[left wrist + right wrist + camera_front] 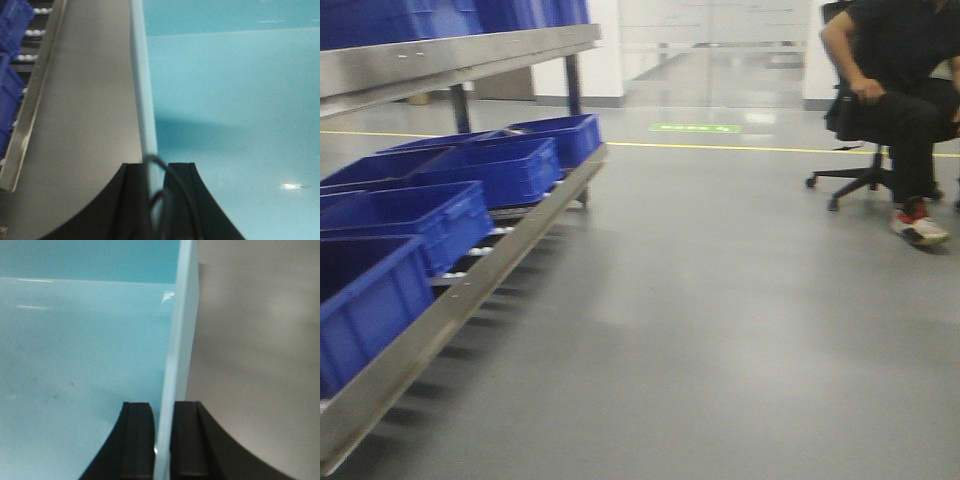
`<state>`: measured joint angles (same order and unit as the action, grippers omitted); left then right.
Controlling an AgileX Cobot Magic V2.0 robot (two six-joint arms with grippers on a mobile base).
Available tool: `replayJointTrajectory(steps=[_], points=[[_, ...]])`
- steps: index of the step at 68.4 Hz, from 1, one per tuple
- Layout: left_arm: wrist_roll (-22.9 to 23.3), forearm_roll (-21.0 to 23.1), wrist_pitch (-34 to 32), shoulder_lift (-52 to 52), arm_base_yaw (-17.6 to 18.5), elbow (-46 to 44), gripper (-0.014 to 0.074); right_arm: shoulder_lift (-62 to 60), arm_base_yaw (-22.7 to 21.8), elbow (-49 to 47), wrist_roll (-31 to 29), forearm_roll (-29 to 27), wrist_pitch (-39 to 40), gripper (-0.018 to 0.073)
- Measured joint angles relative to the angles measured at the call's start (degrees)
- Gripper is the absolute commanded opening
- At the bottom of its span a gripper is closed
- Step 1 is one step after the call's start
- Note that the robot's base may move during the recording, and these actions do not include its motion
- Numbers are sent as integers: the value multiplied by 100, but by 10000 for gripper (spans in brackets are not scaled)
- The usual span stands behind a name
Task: Move two blue bins to right shelf middle
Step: 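Drive across the floor carrying the light-blue bin in both grippers, then drive up to the second shelf and align the held bin above it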
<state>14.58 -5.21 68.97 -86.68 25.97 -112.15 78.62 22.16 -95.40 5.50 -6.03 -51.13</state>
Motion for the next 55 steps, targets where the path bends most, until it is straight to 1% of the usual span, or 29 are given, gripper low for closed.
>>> replayJointTrajectory(steps=[55], points=[[0, -21, 0, 0, 0, 0, -111, 0, 0, 0, 0, 0, 0, -151]])
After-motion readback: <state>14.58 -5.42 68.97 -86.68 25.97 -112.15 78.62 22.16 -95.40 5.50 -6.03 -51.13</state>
